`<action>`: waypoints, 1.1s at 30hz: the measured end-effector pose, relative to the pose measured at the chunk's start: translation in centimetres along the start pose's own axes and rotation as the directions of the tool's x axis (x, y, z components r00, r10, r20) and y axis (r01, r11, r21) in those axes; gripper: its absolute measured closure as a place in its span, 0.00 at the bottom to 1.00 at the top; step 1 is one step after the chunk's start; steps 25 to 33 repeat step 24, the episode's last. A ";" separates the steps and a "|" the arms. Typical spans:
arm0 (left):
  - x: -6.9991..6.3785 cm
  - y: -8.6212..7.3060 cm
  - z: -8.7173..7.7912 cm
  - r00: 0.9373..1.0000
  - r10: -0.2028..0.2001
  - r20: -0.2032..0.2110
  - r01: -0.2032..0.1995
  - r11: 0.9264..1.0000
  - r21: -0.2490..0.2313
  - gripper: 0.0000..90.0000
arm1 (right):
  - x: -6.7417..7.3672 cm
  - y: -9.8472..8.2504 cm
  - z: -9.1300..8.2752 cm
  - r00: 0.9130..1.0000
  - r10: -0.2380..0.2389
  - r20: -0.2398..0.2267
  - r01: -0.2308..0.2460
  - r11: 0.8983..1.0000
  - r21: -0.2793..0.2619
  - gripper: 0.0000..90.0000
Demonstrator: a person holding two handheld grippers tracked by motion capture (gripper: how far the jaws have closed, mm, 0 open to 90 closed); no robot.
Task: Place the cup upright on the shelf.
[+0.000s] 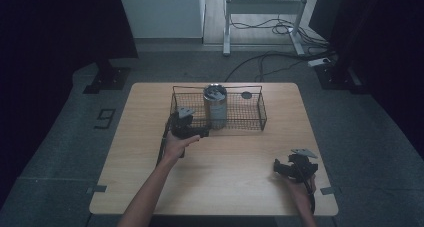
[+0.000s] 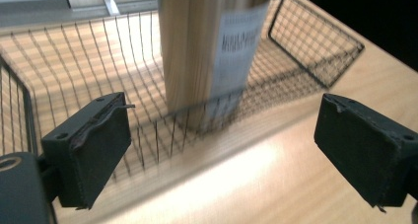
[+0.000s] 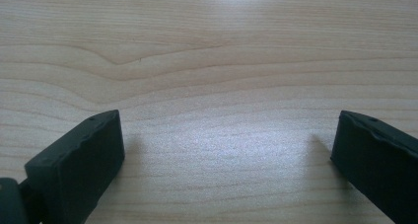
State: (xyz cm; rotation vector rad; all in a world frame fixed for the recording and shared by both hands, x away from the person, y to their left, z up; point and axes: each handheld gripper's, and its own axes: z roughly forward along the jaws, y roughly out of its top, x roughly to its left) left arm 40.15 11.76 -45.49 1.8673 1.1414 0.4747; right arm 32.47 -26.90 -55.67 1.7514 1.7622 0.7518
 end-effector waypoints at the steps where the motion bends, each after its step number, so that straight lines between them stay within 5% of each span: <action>1: 0.0 -1.0 -0.7 1.000 0.001 0.002 -0.001 1.000 0.002 0.08 | 0.0 0.0 0.0 1.000 -0.002 0.000 0.002 1.000 0.000 0.00; 10: 0.1 -5.0 -3.2 1.000 -0.010 0.025 0.010 1.000 0.018 0.10 | 0.0 0.0 0.0 1.000 -0.002 0.000 0.002 1.000 0.000 0.00; 18: -0.3 -8.6 -5.0 0.999 0.026 0.034 -0.028 0.997 0.065 0.10 | 0.0 0.0 0.0 1.000 -0.002 0.000 0.002 1.000 0.000 0.00; 33: -0.3 -9.4 -5.2 0.999 0.042 0.025 -0.044 0.996 0.080 0.10 | 0.0 0.0 0.0 1.000 -0.001 0.000 0.001 1.000 0.000 0.00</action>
